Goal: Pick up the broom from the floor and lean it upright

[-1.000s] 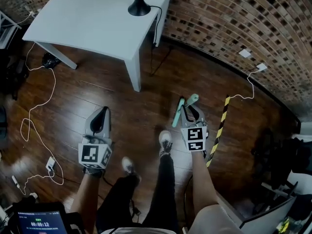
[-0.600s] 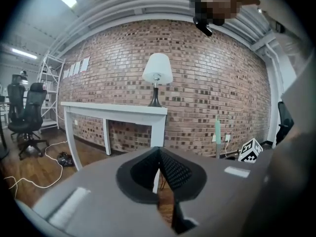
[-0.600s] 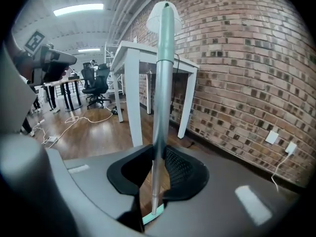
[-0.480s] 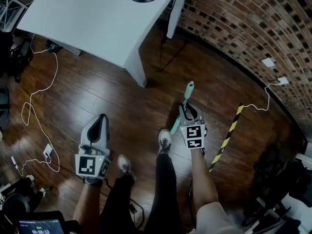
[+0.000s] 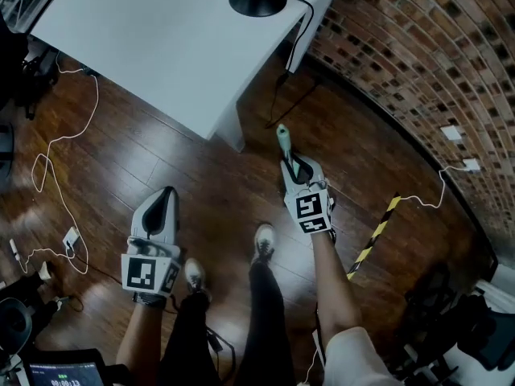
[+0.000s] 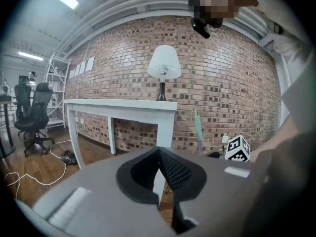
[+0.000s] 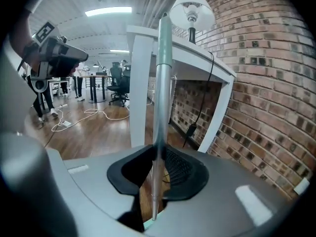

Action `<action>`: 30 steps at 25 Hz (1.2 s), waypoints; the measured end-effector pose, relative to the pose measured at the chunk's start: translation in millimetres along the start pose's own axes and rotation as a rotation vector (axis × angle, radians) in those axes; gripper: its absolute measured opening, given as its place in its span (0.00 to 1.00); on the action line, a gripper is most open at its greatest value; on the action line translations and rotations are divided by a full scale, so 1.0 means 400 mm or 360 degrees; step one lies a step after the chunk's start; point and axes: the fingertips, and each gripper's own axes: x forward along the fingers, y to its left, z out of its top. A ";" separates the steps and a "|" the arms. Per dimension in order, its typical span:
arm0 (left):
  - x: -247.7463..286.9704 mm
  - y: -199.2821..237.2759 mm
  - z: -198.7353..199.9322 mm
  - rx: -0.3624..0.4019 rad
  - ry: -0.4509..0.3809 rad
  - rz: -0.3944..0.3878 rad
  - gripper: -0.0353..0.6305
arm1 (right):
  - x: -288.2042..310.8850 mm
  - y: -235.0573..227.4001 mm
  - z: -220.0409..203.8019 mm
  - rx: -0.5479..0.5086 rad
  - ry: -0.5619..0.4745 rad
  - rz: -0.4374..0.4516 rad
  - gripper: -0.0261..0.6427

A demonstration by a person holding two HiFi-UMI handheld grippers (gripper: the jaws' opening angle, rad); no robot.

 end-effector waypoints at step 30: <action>0.117 0.019 -0.057 -0.0041 0.0037 0.0113 0.06 | 0.180 0.009 0.130 -0.0136 -0.0039 0.0107 0.19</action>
